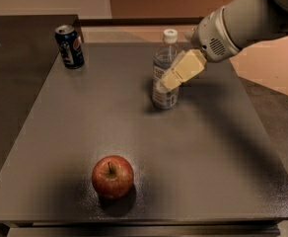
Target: Move blue plastic bottle near apple
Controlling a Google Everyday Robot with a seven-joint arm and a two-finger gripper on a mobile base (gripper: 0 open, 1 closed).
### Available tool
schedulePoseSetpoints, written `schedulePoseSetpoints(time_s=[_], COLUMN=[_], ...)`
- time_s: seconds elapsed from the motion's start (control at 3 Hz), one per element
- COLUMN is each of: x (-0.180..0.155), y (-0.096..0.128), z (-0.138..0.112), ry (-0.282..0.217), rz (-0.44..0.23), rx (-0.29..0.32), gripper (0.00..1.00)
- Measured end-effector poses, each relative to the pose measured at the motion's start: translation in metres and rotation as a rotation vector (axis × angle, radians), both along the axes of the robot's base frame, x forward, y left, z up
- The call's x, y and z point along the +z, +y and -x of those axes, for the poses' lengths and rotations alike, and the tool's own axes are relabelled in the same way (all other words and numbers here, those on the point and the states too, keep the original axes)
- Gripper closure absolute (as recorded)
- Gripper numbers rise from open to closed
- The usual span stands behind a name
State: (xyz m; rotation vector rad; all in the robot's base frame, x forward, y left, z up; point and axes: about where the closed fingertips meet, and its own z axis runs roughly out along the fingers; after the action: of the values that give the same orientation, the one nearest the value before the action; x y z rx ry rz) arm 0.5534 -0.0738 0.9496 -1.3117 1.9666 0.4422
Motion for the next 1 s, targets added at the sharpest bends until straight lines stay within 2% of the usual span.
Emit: schedulePoseSetpoints(time_s=[0.33,1.0], x=[-0.0031,-0.0022], y=[0.0062,0.007], z=[-0.0028,-0.0022], ry=[0.013,0.028], rz=[-0.009,-0.04], rx=[0.003,0.011], gripper=[0.18,0.65])
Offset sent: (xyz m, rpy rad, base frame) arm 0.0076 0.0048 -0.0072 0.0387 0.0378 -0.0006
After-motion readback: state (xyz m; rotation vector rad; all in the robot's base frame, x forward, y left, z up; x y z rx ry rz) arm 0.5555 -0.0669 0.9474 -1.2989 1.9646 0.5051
